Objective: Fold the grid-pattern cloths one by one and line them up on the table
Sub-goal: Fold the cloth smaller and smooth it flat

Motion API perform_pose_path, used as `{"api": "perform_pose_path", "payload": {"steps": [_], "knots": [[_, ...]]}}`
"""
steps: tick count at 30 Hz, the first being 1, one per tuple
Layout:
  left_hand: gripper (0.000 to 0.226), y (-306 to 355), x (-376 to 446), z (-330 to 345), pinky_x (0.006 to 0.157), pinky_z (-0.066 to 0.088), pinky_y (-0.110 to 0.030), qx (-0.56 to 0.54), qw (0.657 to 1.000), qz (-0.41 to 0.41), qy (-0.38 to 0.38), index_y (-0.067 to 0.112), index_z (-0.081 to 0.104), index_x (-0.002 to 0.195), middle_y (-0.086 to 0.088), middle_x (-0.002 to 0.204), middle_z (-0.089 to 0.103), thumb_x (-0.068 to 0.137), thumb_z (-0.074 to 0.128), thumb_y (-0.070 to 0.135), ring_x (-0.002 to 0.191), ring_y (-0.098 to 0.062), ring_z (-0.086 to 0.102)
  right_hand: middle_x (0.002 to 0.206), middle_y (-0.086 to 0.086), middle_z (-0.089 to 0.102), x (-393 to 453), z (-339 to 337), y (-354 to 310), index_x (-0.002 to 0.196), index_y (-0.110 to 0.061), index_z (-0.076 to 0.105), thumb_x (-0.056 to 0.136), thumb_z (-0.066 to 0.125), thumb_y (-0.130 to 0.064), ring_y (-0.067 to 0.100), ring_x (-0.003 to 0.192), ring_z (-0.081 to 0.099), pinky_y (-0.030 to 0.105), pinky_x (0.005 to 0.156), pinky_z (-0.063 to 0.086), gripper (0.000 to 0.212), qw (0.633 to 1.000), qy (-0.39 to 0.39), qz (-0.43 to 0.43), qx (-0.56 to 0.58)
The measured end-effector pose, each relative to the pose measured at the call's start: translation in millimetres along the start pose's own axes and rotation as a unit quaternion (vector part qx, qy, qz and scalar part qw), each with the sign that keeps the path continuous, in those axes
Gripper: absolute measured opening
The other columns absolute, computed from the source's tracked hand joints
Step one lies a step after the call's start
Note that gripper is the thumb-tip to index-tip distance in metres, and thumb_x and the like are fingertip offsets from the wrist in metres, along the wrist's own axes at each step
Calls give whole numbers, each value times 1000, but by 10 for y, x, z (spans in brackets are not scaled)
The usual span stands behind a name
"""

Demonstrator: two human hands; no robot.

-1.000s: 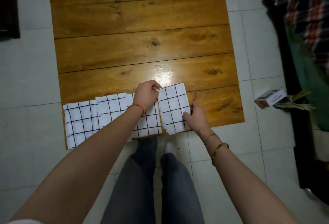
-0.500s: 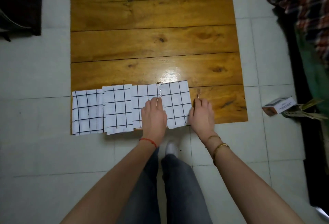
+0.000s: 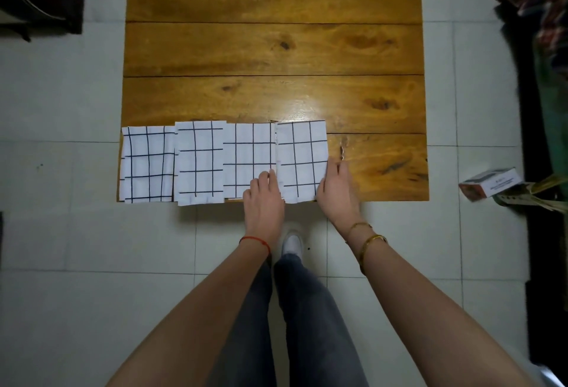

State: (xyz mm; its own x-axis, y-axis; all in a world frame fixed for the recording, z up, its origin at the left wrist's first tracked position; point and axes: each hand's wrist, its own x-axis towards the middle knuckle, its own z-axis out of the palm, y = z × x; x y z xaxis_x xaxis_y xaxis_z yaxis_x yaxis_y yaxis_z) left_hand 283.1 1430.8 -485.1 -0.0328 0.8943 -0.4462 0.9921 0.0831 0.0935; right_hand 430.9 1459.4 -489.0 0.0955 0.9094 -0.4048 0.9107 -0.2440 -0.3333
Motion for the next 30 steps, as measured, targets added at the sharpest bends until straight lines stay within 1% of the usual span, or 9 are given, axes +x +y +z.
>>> {"api": "perform_pose_path", "payload": {"steps": [4, 9, 11, 14, 16, 19, 22, 26, 30], "knots": [[67, 8, 22, -9, 100, 40, -34, 17, 1000, 3, -9, 8, 18, 151, -12, 146, 33, 93, 53, 8, 126, -25, 40, 127, 18, 45, -21, 34, -19, 145, -1, 32, 90, 45, -6, 31, 109, 48, 39, 89, 42, 57, 999, 2, -14, -34], [65, -9, 26, -18, 101, 40, -34, 15, 1000, 4, -14, 8, 20, 150, -11, 146, 33, 94, 52, 9, 126, -25, 40, 127, 18, 45, -6, 14, -3, 145, -1, 32, 91, 44, -8, 30, 111, 47, 41, 91, 45, 56, 1000, -12, -10, -11], [64, -39, 20, -47, 100, 40, -34, 17, 1000, 10, -12, 8, 20, 150, -10, 146, 34, 94, 52, 11, 126, -24, 41, 126, 18, 45, -5, -3, -15, 143, -1, 34, 90, 44, -10, 30, 111, 46, 42, 90, 46, 55, 1000, 0, 3, -18], [64, -145, 0, -119, 102, 38, -34, 17, 1000, 8, -5, 8, 22, 149, -11, 145, 34, 94, 52, 13, 127, -25, 40, 123, 18, 47, -20, -55, -99, 138, 0, 40, 90, 45, -9, 29, 110, 47, 37, 89, 45, 50, 999, 41, 4, -26], [62, -264, -10, -175, 100, 39, -35, 11, 1000, -8, 9, 8, 25, 149, -11, 143, 37, 93, 52, 11, 124, -25, 42, 121, 16, 48, -33, -84, -222, 137, -2, 44, 91, 44, -7, 28, 109, 46, 36, 90, 44, 46, 999, 49, -19, -2], [60, -502, -15, -219, 99, 38, -36, 17, 999, -32, 25, 7, 28, 148, -11, 142, 39, 93, 51, 11, 124, -26, 43, 121, 13, 49, -67, -35, -479, 137, -6, 46, 93, 41, -6, 26, 110, 45, 36, 92, 45, 44, 995, 8, -89, 37], [62, -751, -6, -224, 100, 38, -37, 38, 998, -48, 24, 7, 26, 148, -11, 145, 37, 93, 53, 14, 126, -26, 41, 120, 12, 50, -107, 119, -712, 138, -9, 44, 94, 41, -7, 26, 108, 48, 34, 89, 46, 45, 991, -30, -132, 10], [63, -983, -6, -217, 99, 39, -37, 63, 997, -34, 11, 8, 23, 149, -11, 147, 36, 94, 52, 15, 125, -26, 42, 129, 12, 46, -100, 256, -835, 143, -10, 33, 93, 45, -12, 26, 111, 46, 34, 89, 43, 52, 993, -51, -84, -73], [61, -1097, 14, -192, 100, 39, -37, 66, 998, -21, 5, 9, 22, 150, -9, 149, 35, 96, 49, 15, 126, -25, 41, 132, 12, 43, -99, 297, -875, 145, -10, 29, 93, 47, -13, 25, 113, 45, 33, 91, 42, 56, 992, -45, -58, -98]]}}
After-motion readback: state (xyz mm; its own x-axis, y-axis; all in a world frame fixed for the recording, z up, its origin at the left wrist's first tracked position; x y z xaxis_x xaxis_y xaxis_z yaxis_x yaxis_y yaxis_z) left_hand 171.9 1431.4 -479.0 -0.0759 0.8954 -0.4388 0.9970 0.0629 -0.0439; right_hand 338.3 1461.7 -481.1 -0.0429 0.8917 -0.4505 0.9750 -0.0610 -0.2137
